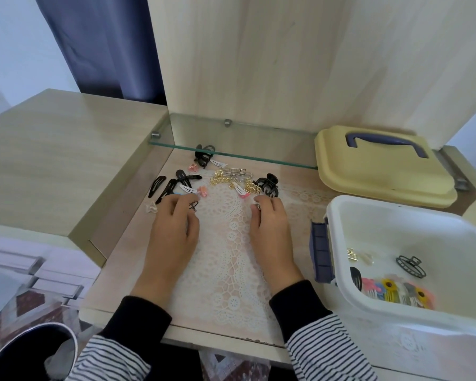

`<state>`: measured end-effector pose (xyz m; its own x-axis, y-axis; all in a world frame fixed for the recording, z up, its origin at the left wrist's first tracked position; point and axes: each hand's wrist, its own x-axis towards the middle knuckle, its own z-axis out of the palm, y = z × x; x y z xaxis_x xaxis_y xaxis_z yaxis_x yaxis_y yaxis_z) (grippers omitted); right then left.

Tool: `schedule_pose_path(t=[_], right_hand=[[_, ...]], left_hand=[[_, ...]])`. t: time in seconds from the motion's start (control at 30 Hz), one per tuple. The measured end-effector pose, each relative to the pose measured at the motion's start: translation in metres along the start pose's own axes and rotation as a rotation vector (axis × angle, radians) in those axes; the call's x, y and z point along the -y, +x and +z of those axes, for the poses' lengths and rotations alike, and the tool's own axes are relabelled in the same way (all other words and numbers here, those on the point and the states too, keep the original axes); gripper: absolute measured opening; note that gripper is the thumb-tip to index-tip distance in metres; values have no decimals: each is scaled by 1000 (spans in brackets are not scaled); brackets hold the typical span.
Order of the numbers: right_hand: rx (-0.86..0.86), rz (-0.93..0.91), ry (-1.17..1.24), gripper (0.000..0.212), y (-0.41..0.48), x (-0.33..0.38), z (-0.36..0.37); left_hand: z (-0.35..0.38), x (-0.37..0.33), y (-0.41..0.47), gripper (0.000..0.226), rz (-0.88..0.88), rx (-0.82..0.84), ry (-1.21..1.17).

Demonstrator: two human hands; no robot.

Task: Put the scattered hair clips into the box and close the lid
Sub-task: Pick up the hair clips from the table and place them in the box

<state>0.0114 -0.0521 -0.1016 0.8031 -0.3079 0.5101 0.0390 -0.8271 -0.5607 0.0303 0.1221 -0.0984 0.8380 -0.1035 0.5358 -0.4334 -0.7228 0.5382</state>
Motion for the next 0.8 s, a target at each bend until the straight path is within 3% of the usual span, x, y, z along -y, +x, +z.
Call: schedule_pose_path(t=[0.3, 0.43, 0.53, 0.67, 0.8], right_hand=[[-3, 96, 288, 24, -7, 34, -29], [6, 99, 410, 21, -10, 65, -67], [24, 81, 512, 17, -6, 78, -107], [59, 48, 538, 15, 16, 66, -170], [106, 101, 405, 12, 37, 27, -228]], left_hand=[[-3, -7, 1, 18, 16, -6, -75], [-8, -15, 3, 17, -5, 28, -61], [-12, -34, 9, 18, 78, 13, -84], [-14, -85, 23, 13, 178, -9, -208], [-16, -148, 36, 10, 181, 162, -502]])
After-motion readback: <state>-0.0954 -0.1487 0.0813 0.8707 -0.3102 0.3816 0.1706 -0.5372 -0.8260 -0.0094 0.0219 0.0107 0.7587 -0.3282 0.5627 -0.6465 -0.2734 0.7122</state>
